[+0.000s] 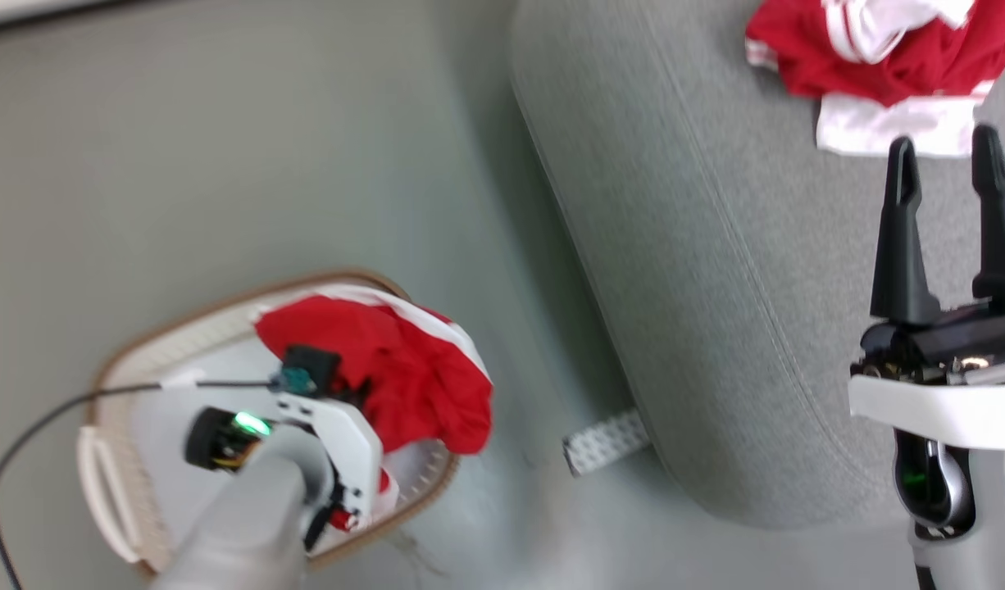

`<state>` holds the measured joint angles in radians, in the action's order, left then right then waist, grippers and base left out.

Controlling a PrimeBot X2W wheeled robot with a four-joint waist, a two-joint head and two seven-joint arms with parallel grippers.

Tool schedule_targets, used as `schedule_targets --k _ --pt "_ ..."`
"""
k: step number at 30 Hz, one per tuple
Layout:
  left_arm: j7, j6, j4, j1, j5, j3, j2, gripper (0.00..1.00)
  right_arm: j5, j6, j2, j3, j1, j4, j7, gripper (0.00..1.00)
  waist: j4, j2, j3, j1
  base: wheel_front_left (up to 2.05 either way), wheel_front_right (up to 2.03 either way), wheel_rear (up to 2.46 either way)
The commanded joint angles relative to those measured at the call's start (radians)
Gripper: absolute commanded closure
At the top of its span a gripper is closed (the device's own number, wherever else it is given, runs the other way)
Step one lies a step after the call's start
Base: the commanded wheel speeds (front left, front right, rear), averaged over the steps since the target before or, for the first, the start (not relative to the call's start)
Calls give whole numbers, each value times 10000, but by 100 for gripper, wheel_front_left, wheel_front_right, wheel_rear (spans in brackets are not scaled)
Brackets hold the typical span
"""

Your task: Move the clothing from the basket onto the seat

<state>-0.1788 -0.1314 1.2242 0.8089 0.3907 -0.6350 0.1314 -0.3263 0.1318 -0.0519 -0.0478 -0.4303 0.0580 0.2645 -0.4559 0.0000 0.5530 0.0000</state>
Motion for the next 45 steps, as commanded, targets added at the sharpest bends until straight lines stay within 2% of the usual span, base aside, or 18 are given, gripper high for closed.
schedule_targets --k 1,8,17,24,35,45 --pt "-124 19 -69 -225 117 -57 -60 100 90 -22 -106 60 190 -83 -5 0 620 0 -999 0 0 0 0" --pt "-660 21 -874 -881 972 -572 -436 100 65 -22 -564 11 786 -391 -5 0 1508 0 -2416 0 0 0 0" --pt "-852 19 -2191 -1048 1597 -987 -406 100 -58 -23 -708 -96 1429 -785 -5 0 2570 0 -3545 0 0 0 0" --pt "-853 251 -4031 -1056 1331 -288 -178 100 -150 -23 -625 -546 1792 -1087 -5 0 3139 0 -4104 0 0 0 0" --pt "-789 485 -5790 -776 1066 92 110 100 -269 -23 -408 -1559 2128 -1583 -6 0 3547 0 -4776 0 0 0 0" --pt "-34 827 -7432 -1243 1291 24 382 100 -339 -23 -338 -2145 2503 -2001 -7 0 3737 0 -5422 0 0 0 0"
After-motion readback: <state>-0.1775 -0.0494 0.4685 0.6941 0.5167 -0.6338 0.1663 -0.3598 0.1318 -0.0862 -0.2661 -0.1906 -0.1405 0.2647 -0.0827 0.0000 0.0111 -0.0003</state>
